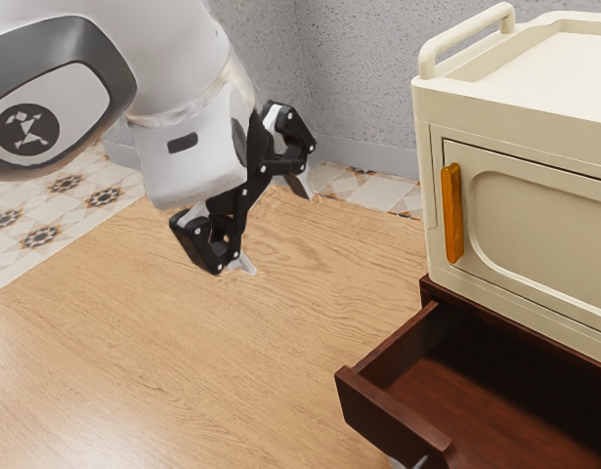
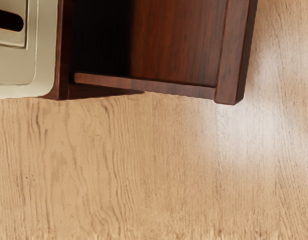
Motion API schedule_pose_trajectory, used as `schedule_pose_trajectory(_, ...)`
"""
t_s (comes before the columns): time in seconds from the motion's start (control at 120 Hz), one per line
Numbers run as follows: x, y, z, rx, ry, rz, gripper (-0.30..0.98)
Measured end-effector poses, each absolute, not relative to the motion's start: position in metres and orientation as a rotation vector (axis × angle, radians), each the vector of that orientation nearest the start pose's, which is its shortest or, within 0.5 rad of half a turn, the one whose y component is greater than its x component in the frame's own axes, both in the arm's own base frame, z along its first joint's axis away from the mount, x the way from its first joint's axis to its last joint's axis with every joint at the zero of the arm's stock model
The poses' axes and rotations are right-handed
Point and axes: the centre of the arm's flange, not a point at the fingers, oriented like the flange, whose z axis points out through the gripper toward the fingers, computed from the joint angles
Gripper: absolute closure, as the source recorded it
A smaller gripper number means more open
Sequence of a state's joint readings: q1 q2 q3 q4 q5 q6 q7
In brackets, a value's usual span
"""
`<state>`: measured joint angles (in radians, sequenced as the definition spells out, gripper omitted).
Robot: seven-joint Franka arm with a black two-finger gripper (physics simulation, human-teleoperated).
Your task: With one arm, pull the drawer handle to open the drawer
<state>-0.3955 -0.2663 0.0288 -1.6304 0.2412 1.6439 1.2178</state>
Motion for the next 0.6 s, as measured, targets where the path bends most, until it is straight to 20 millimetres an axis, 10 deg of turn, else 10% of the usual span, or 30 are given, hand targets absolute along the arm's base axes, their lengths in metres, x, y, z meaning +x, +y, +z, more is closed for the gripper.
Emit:
schedule_pose_trajectory(0.225, 0.461, -0.033, 0.742, -2.34, 1.668, -0.115, 0.0)
schedule_pose_trajectory(0.6, 0.459, -0.006, 0.741, -2.511, 1.54, -0.124, 0.0)
